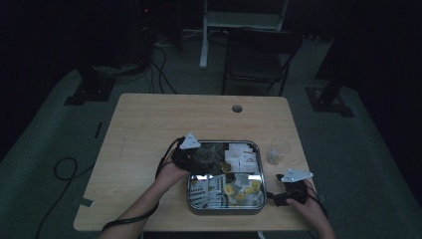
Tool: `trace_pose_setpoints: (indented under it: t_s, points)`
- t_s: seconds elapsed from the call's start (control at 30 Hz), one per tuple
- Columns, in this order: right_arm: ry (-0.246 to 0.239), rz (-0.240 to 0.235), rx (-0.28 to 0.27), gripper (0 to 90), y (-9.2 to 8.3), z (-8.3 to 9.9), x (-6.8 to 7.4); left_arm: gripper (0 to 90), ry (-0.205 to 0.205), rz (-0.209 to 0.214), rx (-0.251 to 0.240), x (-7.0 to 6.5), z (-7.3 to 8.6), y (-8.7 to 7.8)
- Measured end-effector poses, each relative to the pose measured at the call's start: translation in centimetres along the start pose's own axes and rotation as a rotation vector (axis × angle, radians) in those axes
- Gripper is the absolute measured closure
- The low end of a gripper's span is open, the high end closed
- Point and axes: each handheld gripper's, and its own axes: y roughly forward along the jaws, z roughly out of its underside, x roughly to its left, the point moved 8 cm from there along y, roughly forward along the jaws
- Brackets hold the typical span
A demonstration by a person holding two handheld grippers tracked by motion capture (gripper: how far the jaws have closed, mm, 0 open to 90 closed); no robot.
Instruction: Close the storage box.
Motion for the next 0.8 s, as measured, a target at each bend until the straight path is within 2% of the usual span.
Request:
trace_pose_setpoints:
  t_s: [0.03,0.07,0.23,0.27,0.3,0.4,0.6,0.77,0.8]
  points:
    - [0.000,0.000,0.000,12.4,0.0,0.0,0.0,0.4,-0.001,-0.010,-0.002,0.2,0.1,-0.1]
    - [0.000,0.000,0.000,12.4,0.0,0.0,0.0,0.5,0.007,-0.038,-0.013,0.6,0.3,-0.3]
    - [0.001,-0.001,0.001,12.4,0.0,0.0,0.0,0.5,0.013,-0.076,-0.034,1.5,0.7,-0.6]
    - [0.001,0.000,0.001,12.4,0.0,0.0,0.0,0.5,0.015,-0.103,-0.043,2.1,1.0,-0.8]
    - [0.001,0.000,0.001,12.4,0.0,0.0,0.0,0.5,0.013,-0.113,-0.047,2.3,1.1,-0.8]
    - [0.001,0.000,0.001,12.3,0.0,0.0,0.0,0.5,-0.015,-0.127,-0.056,3.1,1.4,-1.2]
    - [0.001,0.000,0.001,12.3,0.0,0.0,0.0,0.5,-0.036,-0.143,-0.072,4.4,2.1,-1.7]
    - [0.001,0.000,0.001,12.3,0.0,0.0,0.0,0.5,-0.065,-0.182,-0.084,5.7,2.7,-2.3]
    - [0.001,0.000,0.001,12.3,0.0,0.0,0.0,0.5,-0.067,-0.202,-0.083,6.1,3.0,-2.5]
